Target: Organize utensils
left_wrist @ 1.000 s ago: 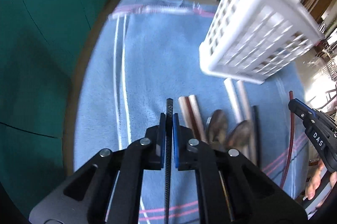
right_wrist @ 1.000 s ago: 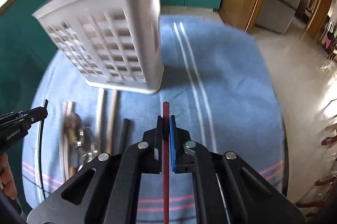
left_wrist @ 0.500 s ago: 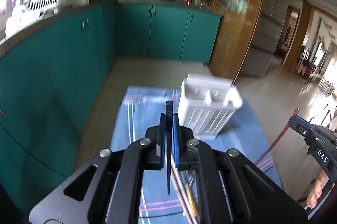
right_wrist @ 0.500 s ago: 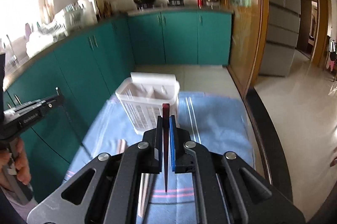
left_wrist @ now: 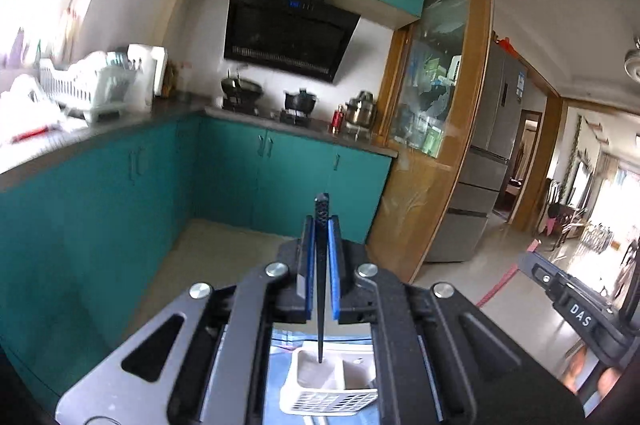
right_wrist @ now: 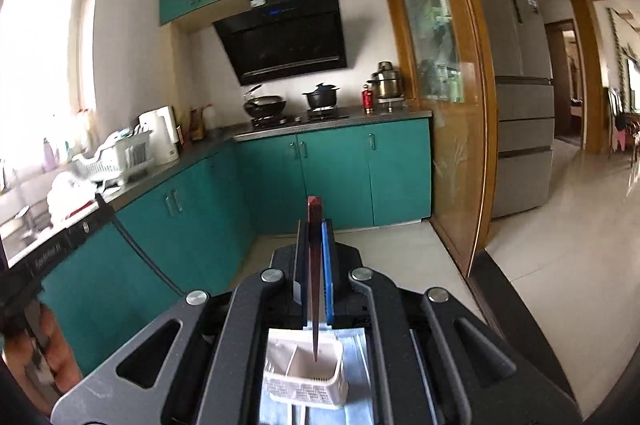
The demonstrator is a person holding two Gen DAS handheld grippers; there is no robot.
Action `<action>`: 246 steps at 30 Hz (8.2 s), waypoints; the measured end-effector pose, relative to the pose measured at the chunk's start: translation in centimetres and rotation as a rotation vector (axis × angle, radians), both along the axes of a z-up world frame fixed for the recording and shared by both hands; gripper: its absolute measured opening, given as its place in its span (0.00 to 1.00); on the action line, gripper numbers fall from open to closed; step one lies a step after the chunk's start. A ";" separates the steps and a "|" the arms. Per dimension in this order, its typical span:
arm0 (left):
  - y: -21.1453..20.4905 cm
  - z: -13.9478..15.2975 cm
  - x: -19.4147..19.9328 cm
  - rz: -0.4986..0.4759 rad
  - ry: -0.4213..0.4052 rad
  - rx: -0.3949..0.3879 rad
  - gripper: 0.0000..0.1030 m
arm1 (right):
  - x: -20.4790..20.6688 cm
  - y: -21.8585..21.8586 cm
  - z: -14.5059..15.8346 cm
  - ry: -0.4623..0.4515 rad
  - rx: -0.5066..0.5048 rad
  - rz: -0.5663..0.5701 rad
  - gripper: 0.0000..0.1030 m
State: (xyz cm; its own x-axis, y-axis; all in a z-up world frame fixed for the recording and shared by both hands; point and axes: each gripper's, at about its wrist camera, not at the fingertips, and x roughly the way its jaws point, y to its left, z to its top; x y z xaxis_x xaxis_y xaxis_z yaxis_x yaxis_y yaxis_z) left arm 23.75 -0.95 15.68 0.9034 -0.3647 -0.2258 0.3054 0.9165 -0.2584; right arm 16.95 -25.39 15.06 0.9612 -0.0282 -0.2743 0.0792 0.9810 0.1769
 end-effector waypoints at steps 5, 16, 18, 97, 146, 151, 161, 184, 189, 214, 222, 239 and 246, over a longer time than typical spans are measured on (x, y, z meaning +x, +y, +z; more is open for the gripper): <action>-2.3 -5.9 3.5 0.053 0.092 0.064 0.06 | 3.7 0.2 -5.3 0.099 0.023 0.005 0.07; -3.0 -13.2 5.1 0.053 0.214 0.132 0.07 | 5.2 2.2 -12.1 0.242 -0.067 -0.018 0.07; -2.6 -13.2 4.6 0.071 0.204 0.132 0.27 | 4.7 2.2 -12.1 0.236 -0.085 -0.029 0.19; -1.4 -34.1 1.5 -0.053 0.832 0.411 0.81 | 1.6 5.3 -33.2 0.795 -0.088 -0.005 0.46; 1.4 -33.7 4.0 -0.007 0.797 0.389 0.55 | 2.3 4.6 -33.3 0.785 -0.099 -0.030 0.52; 2.6 -33.4 3.9 -0.025 0.802 0.328 0.50 | 2.2 4.3 -33.3 0.784 -0.094 -0.029 0.52; 2.7 -33.7 4.1 0.025 0.791 0.360 0.53 | 2.2 4.5 -33.3 0.784 -0.098 -0.032 0.52; -0.2 -30.1 2.1 0.010 0.737 0.402 0.06 | 2.5 5.7 -29.3 0.756 -0.079 0.057 0.06; 1.0 -24.4 -1.3 0.002 0.624 0.319 0.06 | -0.6 4.8 -23.5 0.619 -0.046 0.063 0.06; -0.9 1.5 -0.1 0.005 0.022 0.073 0.06 | 1.8 2.4 1.3 0.034 -0.013 0.052 0.06; -3.3 -7.5 6.0 0.044 0.182 0.096 0.06 | 7.5 1.2 -6.8 0.216 0.005 0.002 0.06; 0.2 -10.1 1.5 0.158 0.170 0.170 0.49 | 0.2 1.4 -6.7 0.119 -0.113 -0.085 0.48; 4.3 -18.1 -1.4 0.152 0.381 0.322 0.64 | -7.4 1.2 -12.5 0.236 -0.046 0.032 0.48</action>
